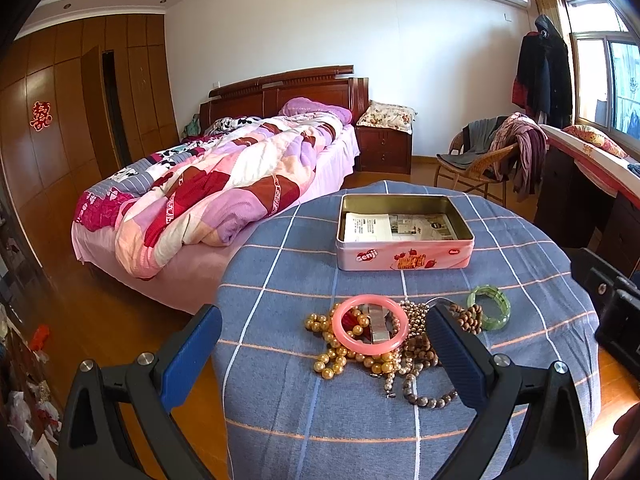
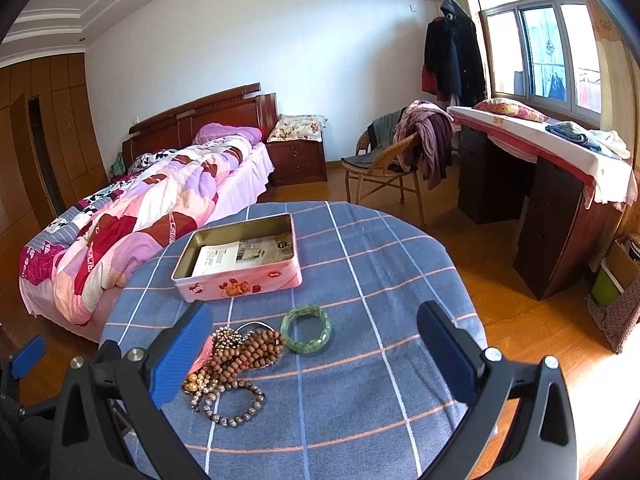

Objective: Organize jewelry

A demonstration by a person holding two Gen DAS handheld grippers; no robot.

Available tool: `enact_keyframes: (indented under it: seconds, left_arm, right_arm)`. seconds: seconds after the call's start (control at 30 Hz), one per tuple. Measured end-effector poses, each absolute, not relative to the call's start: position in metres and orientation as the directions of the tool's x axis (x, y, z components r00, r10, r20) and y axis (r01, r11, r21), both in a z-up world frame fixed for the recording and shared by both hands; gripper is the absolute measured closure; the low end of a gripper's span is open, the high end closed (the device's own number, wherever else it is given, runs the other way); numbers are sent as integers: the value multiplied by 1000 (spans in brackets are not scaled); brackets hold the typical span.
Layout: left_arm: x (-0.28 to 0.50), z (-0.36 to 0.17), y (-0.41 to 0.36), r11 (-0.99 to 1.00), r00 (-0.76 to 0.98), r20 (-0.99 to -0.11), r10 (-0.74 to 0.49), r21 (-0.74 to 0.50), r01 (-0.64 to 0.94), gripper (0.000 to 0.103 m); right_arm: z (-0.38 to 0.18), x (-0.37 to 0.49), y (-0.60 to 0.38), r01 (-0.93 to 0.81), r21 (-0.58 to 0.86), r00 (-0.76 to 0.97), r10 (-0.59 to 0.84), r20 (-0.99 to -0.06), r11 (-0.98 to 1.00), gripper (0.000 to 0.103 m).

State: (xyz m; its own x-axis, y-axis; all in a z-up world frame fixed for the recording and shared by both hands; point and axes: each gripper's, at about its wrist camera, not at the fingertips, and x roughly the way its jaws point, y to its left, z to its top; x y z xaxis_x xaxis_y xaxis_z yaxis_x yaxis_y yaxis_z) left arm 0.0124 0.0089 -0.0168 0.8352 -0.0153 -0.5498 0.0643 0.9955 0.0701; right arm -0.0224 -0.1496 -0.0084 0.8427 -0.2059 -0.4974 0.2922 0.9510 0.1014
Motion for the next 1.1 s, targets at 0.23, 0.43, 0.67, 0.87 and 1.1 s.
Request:
enact_keyframes:
  seconds: [0.23, 0.43, 0.67, 0.87, 1.1]
  left_arm:
    - [39, -46, 29, 995, 794, -607, 6, 80, 54, 2]
    - [65, -78, 34, 993, 743, -668, -36, 62, 104, 3]
    - [98, -98, 32, 992, 677, -731, -87, -4, 124, 30]
    - [126, -107, 28, 991, 630, -767, -119, -49, 127, 31]
    - [138, -122, 16, 985, 606, -787, -116, -13, 171, 70]
  right_arm:
    - [-24, -15, -176, 351, 106, 811, -245, -532, 931, 0]
    - [-46, 2, -187, 320, 122, 780, -188, -597, 940, 17]
    - [-67, 16, -184, 257, 126, 757, -118, -643, 958, 28]
    - [-81, 27, -193, 264, 152, 732, -95, -675, 953, 28]
    - [-91, 32, -199, 209, 242, 732, 13, -681, 948, 29]
